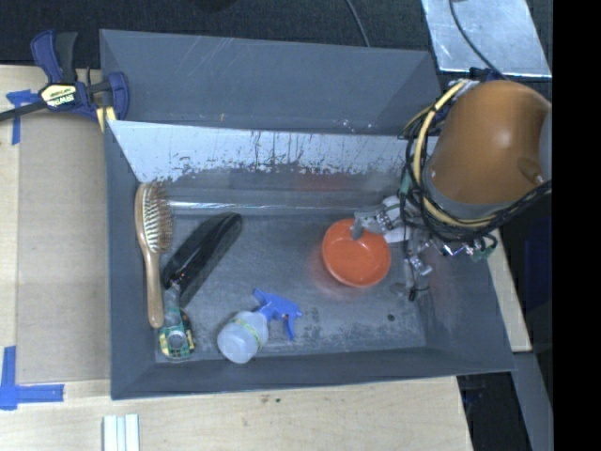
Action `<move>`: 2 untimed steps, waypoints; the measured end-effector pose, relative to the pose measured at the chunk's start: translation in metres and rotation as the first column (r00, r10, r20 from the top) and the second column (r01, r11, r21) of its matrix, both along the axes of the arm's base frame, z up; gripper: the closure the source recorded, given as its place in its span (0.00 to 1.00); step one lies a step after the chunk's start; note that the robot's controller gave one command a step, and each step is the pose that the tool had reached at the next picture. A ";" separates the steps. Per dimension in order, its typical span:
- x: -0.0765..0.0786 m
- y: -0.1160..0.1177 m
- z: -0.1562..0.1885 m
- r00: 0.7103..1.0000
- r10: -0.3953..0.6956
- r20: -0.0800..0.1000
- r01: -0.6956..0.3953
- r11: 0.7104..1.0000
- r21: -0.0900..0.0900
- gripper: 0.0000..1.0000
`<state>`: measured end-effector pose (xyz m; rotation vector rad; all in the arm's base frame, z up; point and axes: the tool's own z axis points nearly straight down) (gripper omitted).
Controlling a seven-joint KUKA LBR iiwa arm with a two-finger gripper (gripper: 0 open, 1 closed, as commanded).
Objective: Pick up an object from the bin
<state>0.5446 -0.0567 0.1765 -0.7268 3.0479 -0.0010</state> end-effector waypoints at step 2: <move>0.006 0.007 -0.074 0.976 -0.217 -0.008 0.217 0.976 0.002 0.00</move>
Offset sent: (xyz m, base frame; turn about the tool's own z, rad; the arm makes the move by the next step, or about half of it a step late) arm 0.0065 0.0069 -0.0715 0.2166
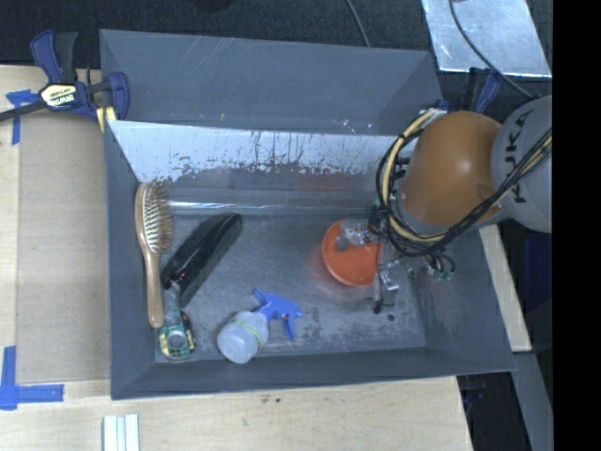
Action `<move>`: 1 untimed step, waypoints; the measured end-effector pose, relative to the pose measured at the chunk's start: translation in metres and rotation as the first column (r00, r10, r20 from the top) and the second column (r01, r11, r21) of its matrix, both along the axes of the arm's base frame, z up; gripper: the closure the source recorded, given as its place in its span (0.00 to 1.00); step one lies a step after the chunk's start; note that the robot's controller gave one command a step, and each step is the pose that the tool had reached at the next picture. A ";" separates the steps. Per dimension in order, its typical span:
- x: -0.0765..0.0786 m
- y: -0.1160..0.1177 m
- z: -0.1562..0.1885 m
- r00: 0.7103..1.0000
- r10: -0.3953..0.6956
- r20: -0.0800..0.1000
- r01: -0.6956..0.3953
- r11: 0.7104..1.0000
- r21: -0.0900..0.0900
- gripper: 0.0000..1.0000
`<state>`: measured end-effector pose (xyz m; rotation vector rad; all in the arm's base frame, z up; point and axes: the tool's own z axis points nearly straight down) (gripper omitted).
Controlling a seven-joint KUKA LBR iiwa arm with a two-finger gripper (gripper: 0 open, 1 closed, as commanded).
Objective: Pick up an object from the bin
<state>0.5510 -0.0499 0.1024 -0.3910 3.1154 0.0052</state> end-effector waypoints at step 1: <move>0.003 -0.001 -0.006 1.000 -0.028 0.011 0.028 1.000 -0.001 0.00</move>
Offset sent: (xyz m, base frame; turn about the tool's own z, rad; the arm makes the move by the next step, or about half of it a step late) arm -0.0189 -0.0437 -0.0324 -0.1770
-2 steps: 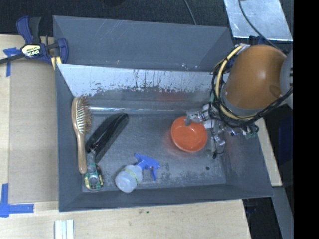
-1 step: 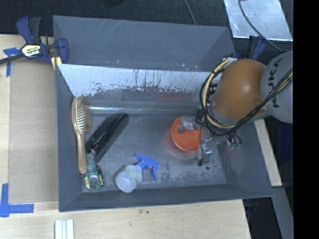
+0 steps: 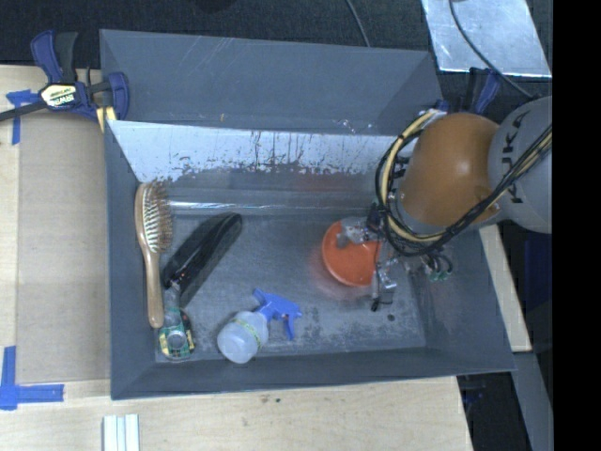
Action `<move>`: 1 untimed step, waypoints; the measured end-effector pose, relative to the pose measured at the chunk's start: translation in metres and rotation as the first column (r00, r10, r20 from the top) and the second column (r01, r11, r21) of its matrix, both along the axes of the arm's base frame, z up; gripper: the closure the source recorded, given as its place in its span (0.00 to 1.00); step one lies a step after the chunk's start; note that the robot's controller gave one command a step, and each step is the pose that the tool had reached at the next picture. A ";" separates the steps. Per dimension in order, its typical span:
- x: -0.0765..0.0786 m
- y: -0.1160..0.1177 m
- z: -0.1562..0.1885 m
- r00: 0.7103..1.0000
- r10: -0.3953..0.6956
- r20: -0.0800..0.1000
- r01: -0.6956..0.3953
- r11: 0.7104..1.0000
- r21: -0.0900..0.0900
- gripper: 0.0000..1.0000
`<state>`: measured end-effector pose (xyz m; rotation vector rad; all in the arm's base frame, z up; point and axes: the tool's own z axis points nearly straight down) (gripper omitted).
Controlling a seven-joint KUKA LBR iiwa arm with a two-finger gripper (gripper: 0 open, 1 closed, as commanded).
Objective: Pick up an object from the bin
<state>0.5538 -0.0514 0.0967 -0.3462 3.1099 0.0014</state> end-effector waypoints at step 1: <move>-0.021 -0.043 -0.026 0.979 0.202 0.000 -0.202 0.979 -0.003 1.00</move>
Offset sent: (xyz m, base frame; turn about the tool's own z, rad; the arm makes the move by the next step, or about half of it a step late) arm 0.0000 0.0000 0.0000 0.0000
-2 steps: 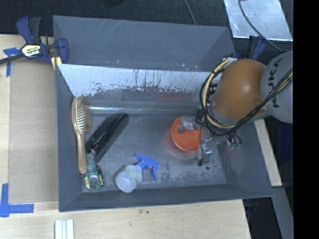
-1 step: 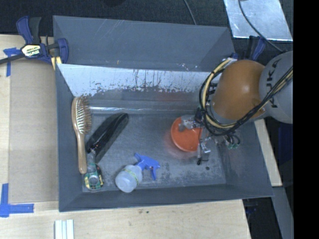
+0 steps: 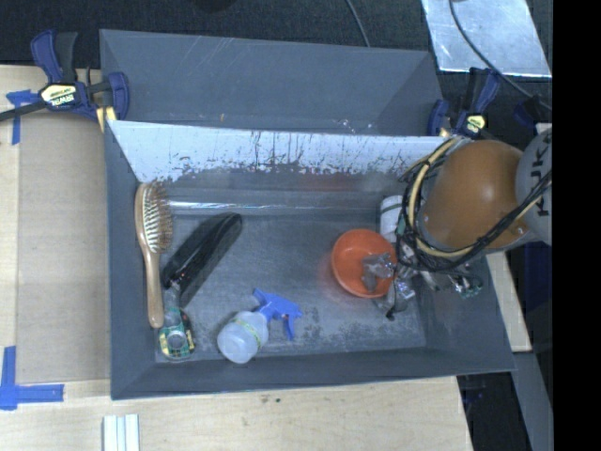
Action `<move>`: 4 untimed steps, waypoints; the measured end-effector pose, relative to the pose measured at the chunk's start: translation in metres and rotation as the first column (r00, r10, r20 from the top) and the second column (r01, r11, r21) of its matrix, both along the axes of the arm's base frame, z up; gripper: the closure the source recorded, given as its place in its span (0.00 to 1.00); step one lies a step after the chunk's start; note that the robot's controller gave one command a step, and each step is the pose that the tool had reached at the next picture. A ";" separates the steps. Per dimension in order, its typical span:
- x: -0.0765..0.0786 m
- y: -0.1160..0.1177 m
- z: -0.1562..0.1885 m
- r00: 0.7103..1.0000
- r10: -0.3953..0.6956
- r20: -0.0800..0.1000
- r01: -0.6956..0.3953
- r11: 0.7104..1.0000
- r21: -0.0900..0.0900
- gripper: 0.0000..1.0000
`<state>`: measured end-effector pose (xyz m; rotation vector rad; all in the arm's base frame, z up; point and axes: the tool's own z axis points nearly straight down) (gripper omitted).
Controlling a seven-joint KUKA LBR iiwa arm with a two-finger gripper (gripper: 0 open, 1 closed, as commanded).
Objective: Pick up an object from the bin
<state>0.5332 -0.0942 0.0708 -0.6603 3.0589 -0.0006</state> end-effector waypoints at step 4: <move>0.002 0.023 0.118 1.000 0.023 0.013 -0.023 1.000 -0.001 1.00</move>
Offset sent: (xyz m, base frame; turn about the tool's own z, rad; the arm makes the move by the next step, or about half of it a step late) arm 0.0023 0.0087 0.1034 -0.0124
